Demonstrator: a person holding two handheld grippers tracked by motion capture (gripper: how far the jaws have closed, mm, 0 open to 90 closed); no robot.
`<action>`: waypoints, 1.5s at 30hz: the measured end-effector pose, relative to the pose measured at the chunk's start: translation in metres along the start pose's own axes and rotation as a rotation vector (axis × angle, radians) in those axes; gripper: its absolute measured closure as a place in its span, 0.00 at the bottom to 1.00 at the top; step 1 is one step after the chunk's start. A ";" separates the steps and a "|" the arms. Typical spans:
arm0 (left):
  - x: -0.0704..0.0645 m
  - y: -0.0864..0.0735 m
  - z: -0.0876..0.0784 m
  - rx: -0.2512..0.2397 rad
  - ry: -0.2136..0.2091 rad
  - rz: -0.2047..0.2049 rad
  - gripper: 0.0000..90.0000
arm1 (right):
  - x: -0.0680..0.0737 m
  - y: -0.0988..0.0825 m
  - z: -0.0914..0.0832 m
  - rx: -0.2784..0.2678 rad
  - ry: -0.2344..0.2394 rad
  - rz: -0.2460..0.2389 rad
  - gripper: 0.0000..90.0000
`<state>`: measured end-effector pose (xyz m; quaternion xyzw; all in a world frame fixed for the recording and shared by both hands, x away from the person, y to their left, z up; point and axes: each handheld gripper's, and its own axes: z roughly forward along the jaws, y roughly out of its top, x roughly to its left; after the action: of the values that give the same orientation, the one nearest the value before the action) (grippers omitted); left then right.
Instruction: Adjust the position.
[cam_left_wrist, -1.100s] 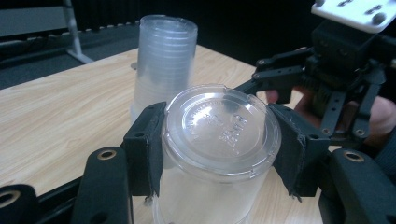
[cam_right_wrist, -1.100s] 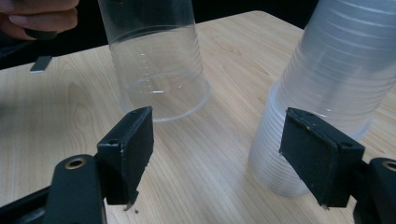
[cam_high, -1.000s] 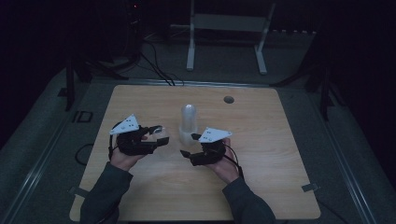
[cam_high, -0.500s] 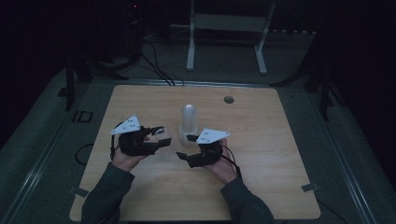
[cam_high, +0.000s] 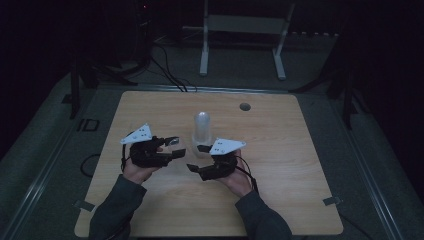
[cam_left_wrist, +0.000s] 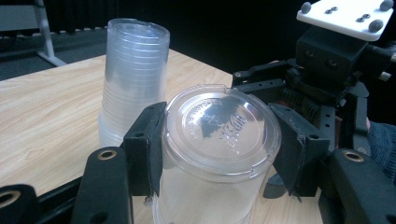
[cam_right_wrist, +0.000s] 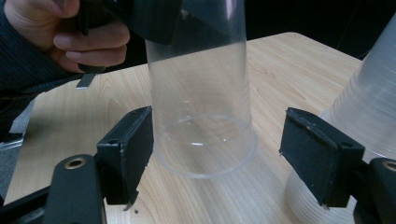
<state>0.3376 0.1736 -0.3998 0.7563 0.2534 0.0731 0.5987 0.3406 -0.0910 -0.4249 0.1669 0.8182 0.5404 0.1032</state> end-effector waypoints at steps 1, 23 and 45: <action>0.000 0.000 0.000 0.001 -0.001 -0.001 0.46 | 0.000 0.000 0.000 -0.001 0.001 0.001 0.28; -0.003 0.001 0.003 -0.024 -0.031 -0.011 0.46 | 0.002 -0.003 0.007 -0.009 0.019 0.013 0.28; 0.000 -0.001 0.004 -0.089 -0.085 -0.076 0.46 | 0.004 -0.001 0.008 -0.027 0.027 0.005 0.28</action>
<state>0.3387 0.1700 -0.4017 0.7213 0.2527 0.0291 0.6442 0.3397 -0.0831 -0.4290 0.1603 0.8118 0.5538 0.0931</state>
